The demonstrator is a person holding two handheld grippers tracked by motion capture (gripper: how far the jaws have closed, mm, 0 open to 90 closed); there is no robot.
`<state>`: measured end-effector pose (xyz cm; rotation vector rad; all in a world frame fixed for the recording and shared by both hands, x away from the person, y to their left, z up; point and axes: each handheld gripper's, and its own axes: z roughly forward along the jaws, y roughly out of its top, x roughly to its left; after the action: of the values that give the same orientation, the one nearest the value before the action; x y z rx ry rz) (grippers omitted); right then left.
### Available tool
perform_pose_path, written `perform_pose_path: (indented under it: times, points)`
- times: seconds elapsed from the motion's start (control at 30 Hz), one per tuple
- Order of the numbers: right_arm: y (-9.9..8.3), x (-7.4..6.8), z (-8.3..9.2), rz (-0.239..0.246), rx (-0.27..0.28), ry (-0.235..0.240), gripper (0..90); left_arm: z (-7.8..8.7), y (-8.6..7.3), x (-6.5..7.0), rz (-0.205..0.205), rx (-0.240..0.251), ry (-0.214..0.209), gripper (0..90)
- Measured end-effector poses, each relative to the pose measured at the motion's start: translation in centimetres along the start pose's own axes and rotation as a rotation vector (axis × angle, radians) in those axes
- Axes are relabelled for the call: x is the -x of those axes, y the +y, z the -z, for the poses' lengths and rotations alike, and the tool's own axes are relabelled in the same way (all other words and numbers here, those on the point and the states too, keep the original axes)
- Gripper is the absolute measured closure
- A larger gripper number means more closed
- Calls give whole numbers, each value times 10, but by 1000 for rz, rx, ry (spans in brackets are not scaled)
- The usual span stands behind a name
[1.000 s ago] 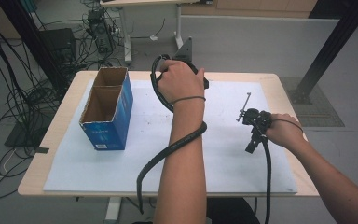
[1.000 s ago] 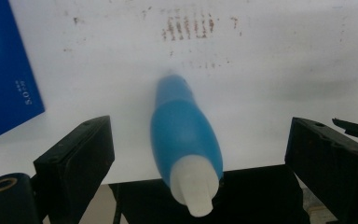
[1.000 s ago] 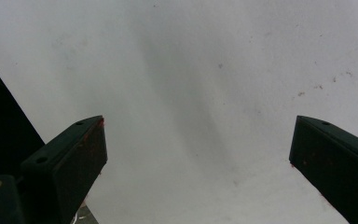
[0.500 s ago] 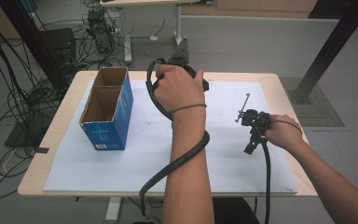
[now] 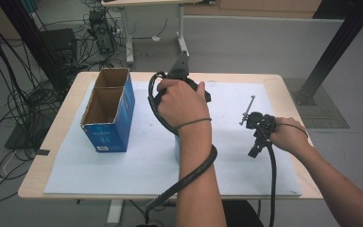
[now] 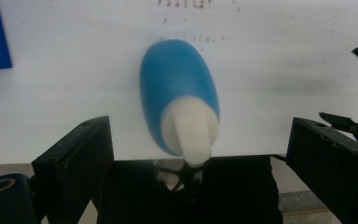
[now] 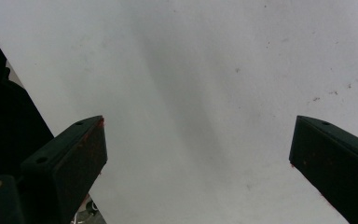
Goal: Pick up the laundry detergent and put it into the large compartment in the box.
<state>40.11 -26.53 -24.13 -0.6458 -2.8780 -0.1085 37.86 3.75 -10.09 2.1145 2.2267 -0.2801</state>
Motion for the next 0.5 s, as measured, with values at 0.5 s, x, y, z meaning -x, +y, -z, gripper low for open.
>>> perform_pose_path:
  times: [0.5]
  points:
    - [-8,2,-3,6,7,12,40,-20,1,9,0,2,12,81]
